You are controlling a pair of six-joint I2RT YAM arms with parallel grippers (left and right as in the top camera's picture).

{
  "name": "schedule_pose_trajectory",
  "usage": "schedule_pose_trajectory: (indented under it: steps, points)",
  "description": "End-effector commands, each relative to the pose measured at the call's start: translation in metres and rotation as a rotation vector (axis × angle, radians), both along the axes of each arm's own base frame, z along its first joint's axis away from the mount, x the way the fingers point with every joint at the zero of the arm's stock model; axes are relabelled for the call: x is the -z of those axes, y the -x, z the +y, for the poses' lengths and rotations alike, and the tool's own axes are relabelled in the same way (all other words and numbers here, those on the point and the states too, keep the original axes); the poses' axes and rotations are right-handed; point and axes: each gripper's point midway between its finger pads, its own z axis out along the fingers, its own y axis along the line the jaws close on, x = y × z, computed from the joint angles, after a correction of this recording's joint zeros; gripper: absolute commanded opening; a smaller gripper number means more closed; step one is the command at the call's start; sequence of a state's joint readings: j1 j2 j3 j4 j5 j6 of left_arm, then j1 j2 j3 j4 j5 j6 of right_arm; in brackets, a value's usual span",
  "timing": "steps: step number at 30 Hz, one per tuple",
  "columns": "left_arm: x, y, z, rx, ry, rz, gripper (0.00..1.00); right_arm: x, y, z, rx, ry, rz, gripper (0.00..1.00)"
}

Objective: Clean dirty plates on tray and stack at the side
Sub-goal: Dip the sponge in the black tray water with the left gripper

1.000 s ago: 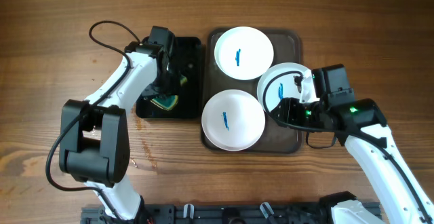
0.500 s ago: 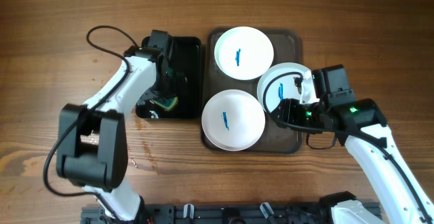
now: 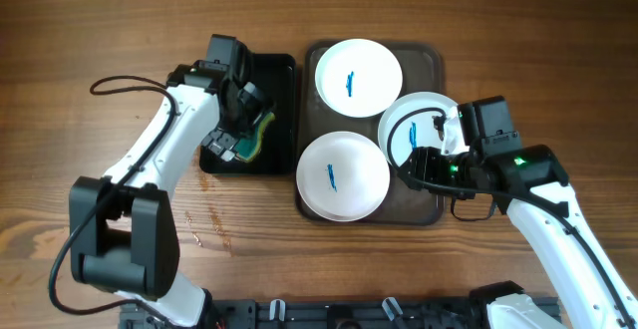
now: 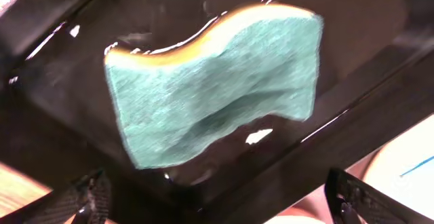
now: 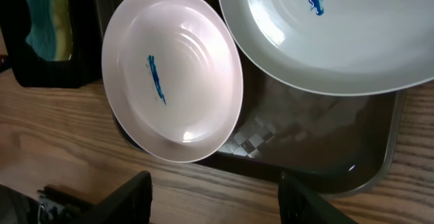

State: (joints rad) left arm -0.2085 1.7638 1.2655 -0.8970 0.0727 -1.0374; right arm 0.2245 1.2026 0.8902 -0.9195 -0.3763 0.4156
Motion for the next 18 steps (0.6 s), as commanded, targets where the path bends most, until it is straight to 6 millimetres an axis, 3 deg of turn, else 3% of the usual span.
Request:
schedule_pose_trajectory:
  steps: [1,5,8,13,14,15,16,17,18]
  points:
    - [0.02,-0.01,0.004,-0.074,-0.029,0.019,0.94,0.001,0.0,-0.003,0.013,0.01,0.002,0.6]
    - [0.047,-0.013,0.03,-0.091,-0.192,0.044,0.92,0.001,0.002,-0.003,0.013,0.013,0.011,0.6]
    - [0.06,-0.028,0.029,0.025,-0.221,0.007,0.84,0.001,0.002,-0.003,0.013,0.013,0.011,0.6]
    - [0.074,-0.029,0.026,0.229,-0.244,0.021,0.44,0.001,0.002,-0.003,0.013,0.013,0.011,0.61]
    - [0.074,-0.029,0.026,0.256,-0.247,0.023,0.47,0.001,0.002,-0.003,0.013,0.013,0.011,0.61]
    - [0.074,-0.028,0.026,0.278,-0.246,0.026,0.64,0.001,0.002,-0.003,0.013,0.013,0.011,0.61]
    - [0.074,-0.027,0.026,0.311,-0.248,0.03,0.68,0.001,0.002,-0.003,0.013,0.013,0.011,0.61]
    - [0.073,-0.026,0.026,0.343,-0.252,0.032,0.67,0.001,0.002,-0.003,0.013,0.013,0.011,0.61]
    - [0.071,-0.026,0.026,0.385,-0.258,0.03,0.57,0.001,0.002,-0.003,0.013,0.013,0.011,0.61]
